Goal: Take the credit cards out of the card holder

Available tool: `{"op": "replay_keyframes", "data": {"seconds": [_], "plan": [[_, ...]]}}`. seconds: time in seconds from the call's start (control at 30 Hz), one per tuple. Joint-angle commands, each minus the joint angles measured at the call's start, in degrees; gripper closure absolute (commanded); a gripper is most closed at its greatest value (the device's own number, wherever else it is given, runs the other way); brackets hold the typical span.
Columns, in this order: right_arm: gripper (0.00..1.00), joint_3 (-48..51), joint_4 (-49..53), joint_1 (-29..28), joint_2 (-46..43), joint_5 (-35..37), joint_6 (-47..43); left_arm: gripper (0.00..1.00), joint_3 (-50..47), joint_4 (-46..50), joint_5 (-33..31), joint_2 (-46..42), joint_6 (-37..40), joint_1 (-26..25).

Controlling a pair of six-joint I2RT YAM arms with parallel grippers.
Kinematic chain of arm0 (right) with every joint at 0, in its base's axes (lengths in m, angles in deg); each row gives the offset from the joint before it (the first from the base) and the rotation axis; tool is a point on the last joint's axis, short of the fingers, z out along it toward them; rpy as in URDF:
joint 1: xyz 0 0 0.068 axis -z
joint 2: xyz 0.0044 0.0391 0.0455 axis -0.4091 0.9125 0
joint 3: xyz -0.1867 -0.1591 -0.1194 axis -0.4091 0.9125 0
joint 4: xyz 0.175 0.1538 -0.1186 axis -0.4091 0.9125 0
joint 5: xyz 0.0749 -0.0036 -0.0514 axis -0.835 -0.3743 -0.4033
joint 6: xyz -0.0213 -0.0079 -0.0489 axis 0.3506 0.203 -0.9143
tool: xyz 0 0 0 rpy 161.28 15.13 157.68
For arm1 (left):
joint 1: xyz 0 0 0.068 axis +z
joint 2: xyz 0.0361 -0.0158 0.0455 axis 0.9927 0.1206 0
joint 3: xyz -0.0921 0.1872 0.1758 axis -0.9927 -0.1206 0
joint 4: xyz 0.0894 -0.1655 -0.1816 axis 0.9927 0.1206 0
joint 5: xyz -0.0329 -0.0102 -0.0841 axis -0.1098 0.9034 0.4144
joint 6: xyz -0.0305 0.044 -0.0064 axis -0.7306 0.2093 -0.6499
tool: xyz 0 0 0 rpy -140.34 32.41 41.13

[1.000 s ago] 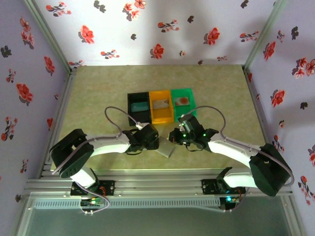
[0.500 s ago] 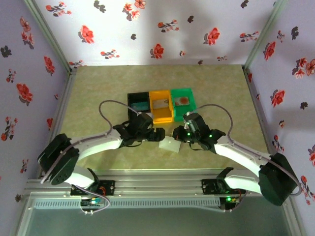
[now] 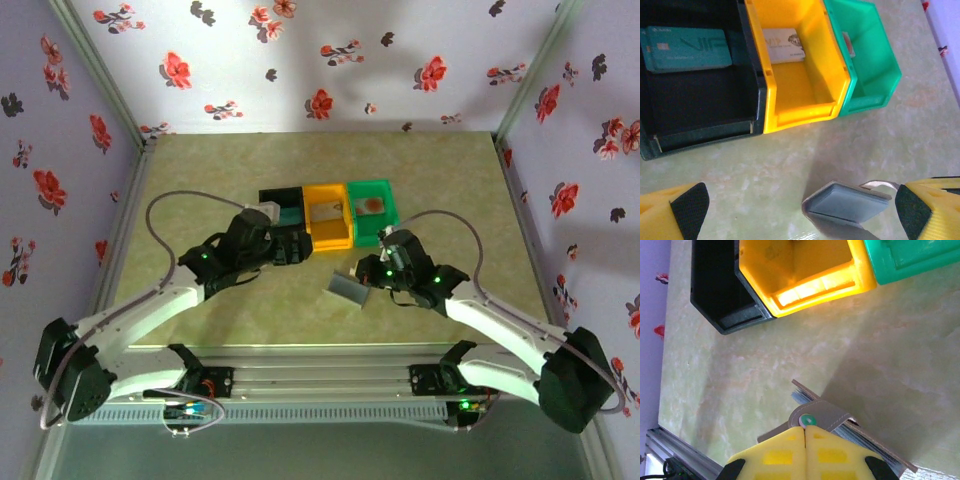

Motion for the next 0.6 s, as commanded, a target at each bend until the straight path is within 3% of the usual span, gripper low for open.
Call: {"op": "replay_keyframes", "data": {"seconds": [0.0, 0.57], "plan": [[1.00, -1.60, -0.03, -0.12, -1.93, 1.01, 0.44, 0.00, 0.79, 1.78, 1.58, -2.83, 1.31, 0.19], [1.00, -0.74, -5.08, -5.45, -2.89, 5.54, 9.18, 0.00, -6.67, -4.48, 8.88, -7.38, 0.98, 0.10]]}}
